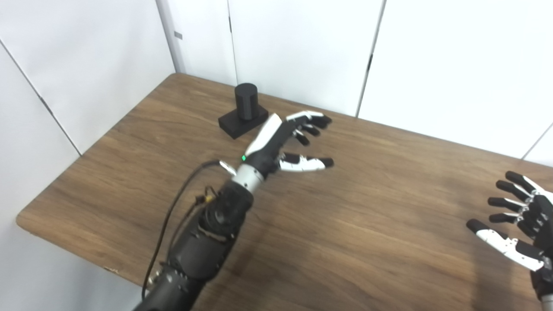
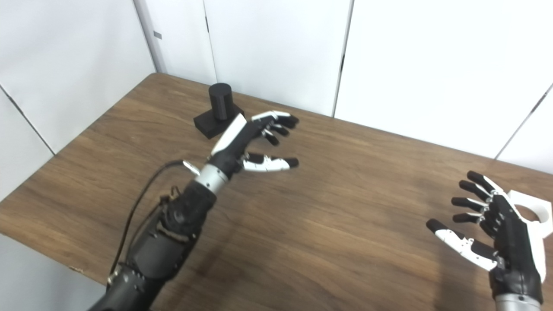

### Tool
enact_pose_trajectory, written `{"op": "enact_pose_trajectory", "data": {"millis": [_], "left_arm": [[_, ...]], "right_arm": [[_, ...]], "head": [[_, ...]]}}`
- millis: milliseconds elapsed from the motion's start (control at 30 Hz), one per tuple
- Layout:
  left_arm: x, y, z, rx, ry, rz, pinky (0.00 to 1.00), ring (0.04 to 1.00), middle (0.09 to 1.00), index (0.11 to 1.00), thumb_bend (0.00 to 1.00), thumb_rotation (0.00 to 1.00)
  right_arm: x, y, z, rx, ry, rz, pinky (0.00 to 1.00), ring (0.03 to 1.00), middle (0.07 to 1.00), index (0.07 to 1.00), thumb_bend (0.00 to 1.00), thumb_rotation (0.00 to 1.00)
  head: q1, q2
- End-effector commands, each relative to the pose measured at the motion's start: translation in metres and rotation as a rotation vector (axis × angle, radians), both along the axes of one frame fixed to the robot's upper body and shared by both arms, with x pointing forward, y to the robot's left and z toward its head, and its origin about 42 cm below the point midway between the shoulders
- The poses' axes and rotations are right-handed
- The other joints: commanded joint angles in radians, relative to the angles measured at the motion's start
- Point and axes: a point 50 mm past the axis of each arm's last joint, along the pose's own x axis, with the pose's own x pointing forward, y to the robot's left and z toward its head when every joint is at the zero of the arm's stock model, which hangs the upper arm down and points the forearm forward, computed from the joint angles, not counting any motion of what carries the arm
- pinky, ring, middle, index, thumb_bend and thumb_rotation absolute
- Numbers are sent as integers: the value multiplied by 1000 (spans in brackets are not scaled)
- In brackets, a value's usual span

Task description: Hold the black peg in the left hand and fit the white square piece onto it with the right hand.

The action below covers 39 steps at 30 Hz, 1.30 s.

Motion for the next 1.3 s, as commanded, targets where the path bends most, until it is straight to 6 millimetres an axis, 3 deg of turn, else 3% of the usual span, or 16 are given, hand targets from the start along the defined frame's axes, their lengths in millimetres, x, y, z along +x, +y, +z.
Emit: {"op": "enact_pose_trajectory", "data": {"millis": [0,367,533,700,833,1033,1267], "left_arm": [[12,8,39,28,-117,11,599,739,771,738,760,160],[27,46,84,171,-169,159,771,820,803,765,760,198],[30,63,95,210,-176,208,615,725,783,772,758,158],[34,73,103,288,-184,283,592,776,803,777,783,170],[38,79,106,338,-183,325,632,814,824,797,778,220],[47,90,108,347,-183,338,740,889,878,847,887,278],[60,101,109,439,-135,401,853,973,932,868,920,358]], "right_arm": [[2,5,19,6,-79,14,522,667,783,814,581,0],[4,6,15,-2,-89,28,487,630,769,802,593,0],[4,7,15,-1,-82,29,503,641,777,807,591,0],[3,6,15,-11,-91,28,497,632,775,808,590,0],[3,5,15,-9,-88,29,497,635,775,803,588,0],[3,3,15,-1,-88,26,503,643,778,804,586,0],[1,2,15,-3,-84,24,508,638,779,808,586,0]], "head": [[-1,1],[-7,-5],[-7,-7],[-6,-8],[-6,-8],[-5,-9],[-7,-7]]}}
